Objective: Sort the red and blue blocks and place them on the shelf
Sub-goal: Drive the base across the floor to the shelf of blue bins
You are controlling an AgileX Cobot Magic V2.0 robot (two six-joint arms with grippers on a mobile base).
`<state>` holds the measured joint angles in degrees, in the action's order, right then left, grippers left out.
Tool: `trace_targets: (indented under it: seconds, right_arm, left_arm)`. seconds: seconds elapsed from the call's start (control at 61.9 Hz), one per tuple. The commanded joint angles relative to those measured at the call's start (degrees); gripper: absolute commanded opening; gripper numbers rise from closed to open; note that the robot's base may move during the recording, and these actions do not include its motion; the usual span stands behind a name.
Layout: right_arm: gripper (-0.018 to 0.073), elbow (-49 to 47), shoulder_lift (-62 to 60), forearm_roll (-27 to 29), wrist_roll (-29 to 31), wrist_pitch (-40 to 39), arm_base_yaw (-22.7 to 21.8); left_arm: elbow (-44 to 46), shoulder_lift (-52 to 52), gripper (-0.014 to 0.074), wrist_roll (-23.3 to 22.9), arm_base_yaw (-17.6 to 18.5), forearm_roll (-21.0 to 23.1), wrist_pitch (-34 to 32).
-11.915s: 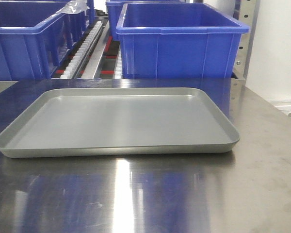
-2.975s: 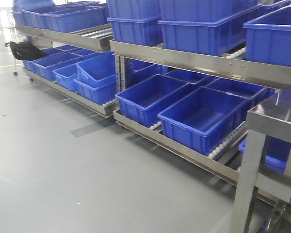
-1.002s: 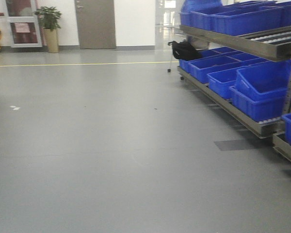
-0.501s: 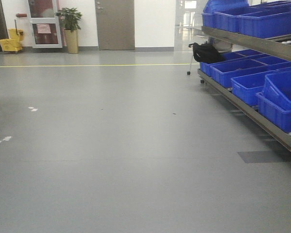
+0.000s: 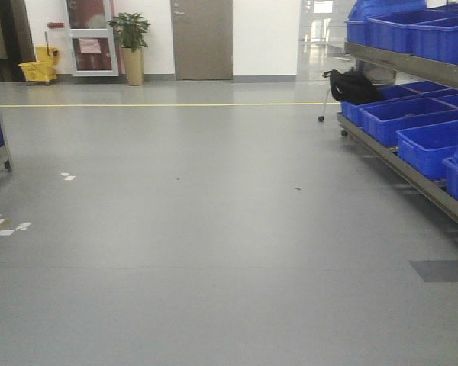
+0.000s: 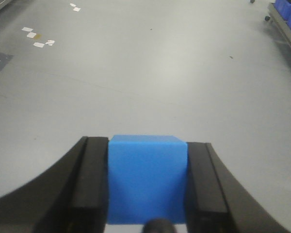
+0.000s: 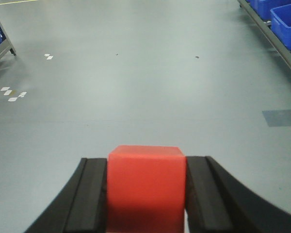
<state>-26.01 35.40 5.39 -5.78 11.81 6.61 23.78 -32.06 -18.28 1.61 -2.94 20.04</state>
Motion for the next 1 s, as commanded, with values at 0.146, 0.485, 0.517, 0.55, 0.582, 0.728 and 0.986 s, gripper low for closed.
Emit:
trace_targets:
  seconds: [0.146,0.485,0.517,0.55,0.582,0.728,0.986]
  right_arm:
    - [0.0052,-1.6,-0.2,-0.5,0.4,-5.2,-0.2]
    - [0.0052,-1.6,-0.2,-0.5,0.4,-5.2,-0.2]
    - [0.0052,-1.6,-0.2,-0.5,0.4,-5.2,-0.2]
    - [0.0052,-1.6,-0.2,-0.5,0.4,-5.2,-0.2]
    - [0.0052,-1.6,-0.2,-0.5,0.4,-5.2,-0.2]
    - [0.0052,-1.6,-0.2,-0.5,0.4,-5.2,-0.2]
    - [0.0052,-1.6,-0.2,-0.5,0.4,-5.2,-0.2]
  left_arm:
    - [1.7,0.1,0.0125,-0.6,-0.1,0.0,-4.6]
    - [1.7,0.1,0.0125,-0.6,-0.1,0.0,-4.6]
    - [1.7,0.1,0.0125,-0.6,-0.1,0.0,-4.6]
    - [1.7,0.1,0.0125,-0.6,-0.1,0.0,-4.6]
    - [1.7,0.1,0.0125,-0.6,-0.1,0.0,-4.6]
    - [1.7,0.1,0.0125,-0.6,-0.1,0.0,-4.6]
    - [1.7,0.1,0.0125,-0.6,-0.1,0.0,-4.6]
